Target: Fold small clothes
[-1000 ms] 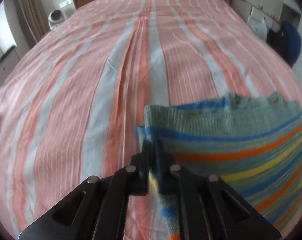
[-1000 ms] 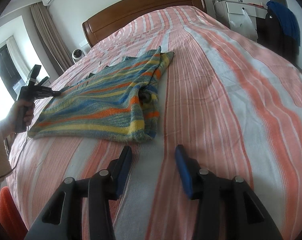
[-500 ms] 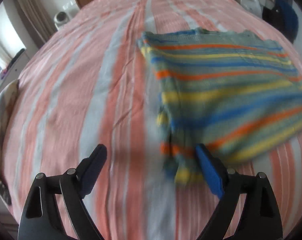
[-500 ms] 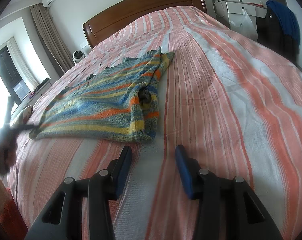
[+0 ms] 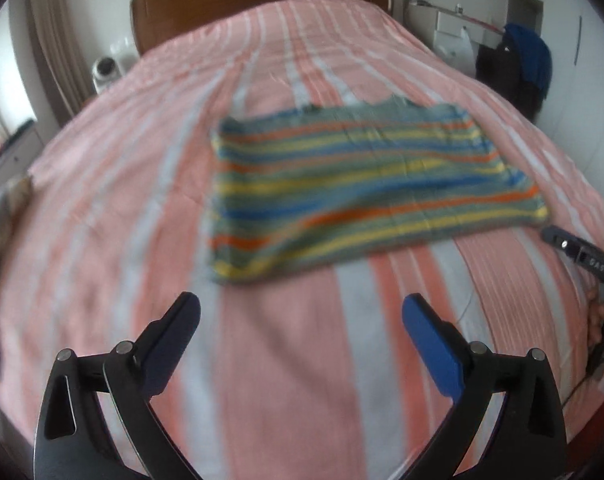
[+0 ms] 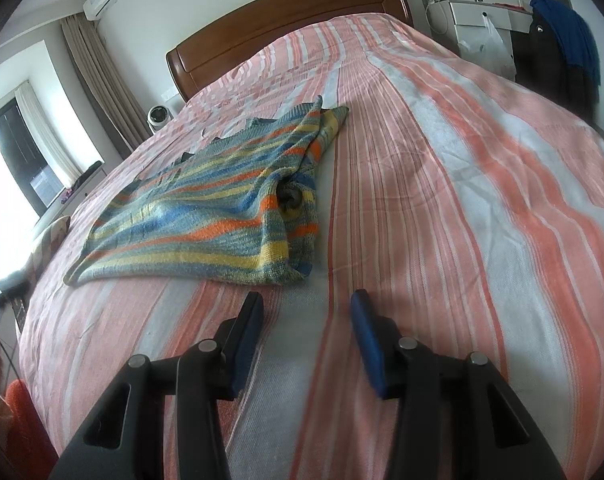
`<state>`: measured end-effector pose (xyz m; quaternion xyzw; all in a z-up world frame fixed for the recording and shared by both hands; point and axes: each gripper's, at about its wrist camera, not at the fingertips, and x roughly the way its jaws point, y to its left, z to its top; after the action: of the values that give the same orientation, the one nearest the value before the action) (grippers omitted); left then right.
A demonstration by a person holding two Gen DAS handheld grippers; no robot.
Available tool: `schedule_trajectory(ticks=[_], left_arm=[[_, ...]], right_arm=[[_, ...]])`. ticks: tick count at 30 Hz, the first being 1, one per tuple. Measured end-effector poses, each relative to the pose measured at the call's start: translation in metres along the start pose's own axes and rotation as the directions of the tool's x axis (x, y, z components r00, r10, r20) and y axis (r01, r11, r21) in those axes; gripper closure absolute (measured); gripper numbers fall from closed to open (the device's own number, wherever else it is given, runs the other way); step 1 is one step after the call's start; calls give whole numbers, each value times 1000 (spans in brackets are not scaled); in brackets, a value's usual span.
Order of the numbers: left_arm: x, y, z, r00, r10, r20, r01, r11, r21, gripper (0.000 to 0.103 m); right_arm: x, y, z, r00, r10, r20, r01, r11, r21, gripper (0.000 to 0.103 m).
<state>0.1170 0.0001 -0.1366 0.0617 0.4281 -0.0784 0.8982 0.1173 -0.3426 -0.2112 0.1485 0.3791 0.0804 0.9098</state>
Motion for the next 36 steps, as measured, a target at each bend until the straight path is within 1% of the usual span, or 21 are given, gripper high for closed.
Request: schedule_trajectory(ticks=[2, 3, 4, 7, 14, 17, 36], left_arm=[[20, -8, -13, 1000, -6, -12, 6, 1000, -24, 2], [30, -10, -20, 1000, 3, -25, -4, 999, -35, 2], [34, -11, -26, 1000, 4, -11, -4, 999, -51, 0], [28, -12, -39, 997, 6, 83, -1, 998, -68, 0], [26, -10, -45, 995, -1, 101, 8, 998, -70, 0], [25, -12, -48, 993, 8, 115, -1, 998, -65, 0], [22, -14, -51, 992, 26, 124, -18, 998, -60, 0]], right_arm=[[0, -1, 0, 1000, 6, 2, -6, 1000, 4, 57], [0, -1, 0, 1000, 7, 3, -7, 1000, 5, 57], [1, 0, 0, 1000, 8, 3, -8, 1000, 5, 57], [0, 0, -1, 1000, 9, 4, -9, 1000, 5, 57], [0, 0, -1, 1000, 8, 7, -8, 1000, 2, 55], [0, 0, -1, 1000, 8, 6, -8, 1000, 1, 55], [-1, 3, -2, 1000, 11, 9, -11, 1000, -4, 51]])
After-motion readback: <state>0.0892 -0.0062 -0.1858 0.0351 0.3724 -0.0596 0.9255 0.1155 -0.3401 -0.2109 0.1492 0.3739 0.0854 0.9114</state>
